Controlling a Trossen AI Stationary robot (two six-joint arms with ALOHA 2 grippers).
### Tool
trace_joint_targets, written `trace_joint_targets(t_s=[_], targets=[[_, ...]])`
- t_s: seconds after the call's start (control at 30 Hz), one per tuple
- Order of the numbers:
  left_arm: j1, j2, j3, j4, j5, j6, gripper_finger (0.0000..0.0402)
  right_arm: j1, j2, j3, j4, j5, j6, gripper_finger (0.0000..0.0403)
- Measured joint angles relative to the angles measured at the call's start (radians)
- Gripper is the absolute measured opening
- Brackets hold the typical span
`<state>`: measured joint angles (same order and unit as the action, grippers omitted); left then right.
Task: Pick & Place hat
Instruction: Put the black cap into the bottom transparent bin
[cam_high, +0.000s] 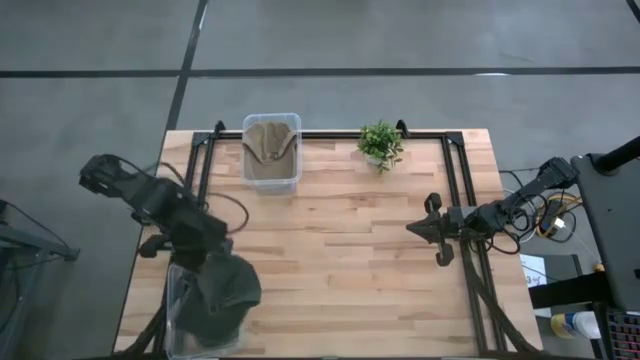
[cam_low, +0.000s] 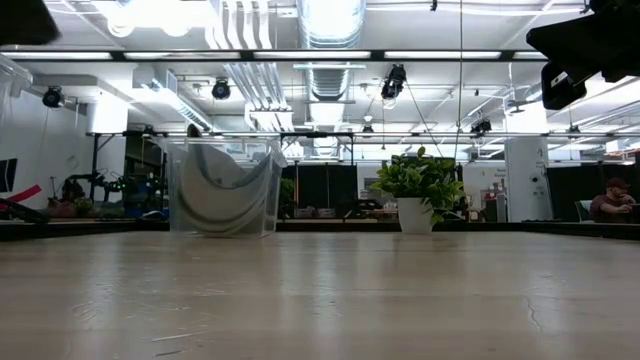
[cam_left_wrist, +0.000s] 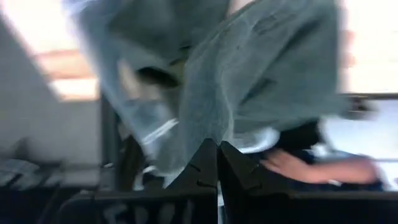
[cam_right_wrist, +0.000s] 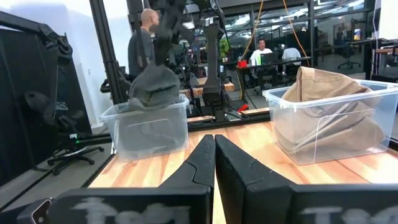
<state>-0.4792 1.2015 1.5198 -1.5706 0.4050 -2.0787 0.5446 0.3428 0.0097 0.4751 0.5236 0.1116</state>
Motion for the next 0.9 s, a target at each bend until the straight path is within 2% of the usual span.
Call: trace_joint_targets(t_s=[0.2, 0.33, 0.4, 0.6, 0.9], targets=[[-0.007, -0.012, -0.173, 0.0, 0.17, 0.042, 0.0, 0.0, 0.0, 0.0, 0.0, 0.0, 0.0, 0.0008], [-0.009, -0.005, -0.259, 0.005, 0.322, 0.041, 0.0, 0.0, 0.0, 0.0, 0.0, 0.0, 0.0, 0.0008], [-0.01, -0.002, -0.286, 0.008, 0.353, 0.078, 0.0001, 0.0, 0.0, 0.0, 0.0, 0.0, 0.0, 0.0008], [-0.007, 0.008, -0.294, 0.004, 0.288, 0.172, 0.0003, 0.0, 0.0, 0.0, 0.0, 0.0, 0.0, 0.0008], [-0.007, -0.042, -0.213, 0.0, -0.002, 0.184, 0.0004, 0.0, 0.0, 0.0, 0.0, 0.0, 0.0, 0.0008]])
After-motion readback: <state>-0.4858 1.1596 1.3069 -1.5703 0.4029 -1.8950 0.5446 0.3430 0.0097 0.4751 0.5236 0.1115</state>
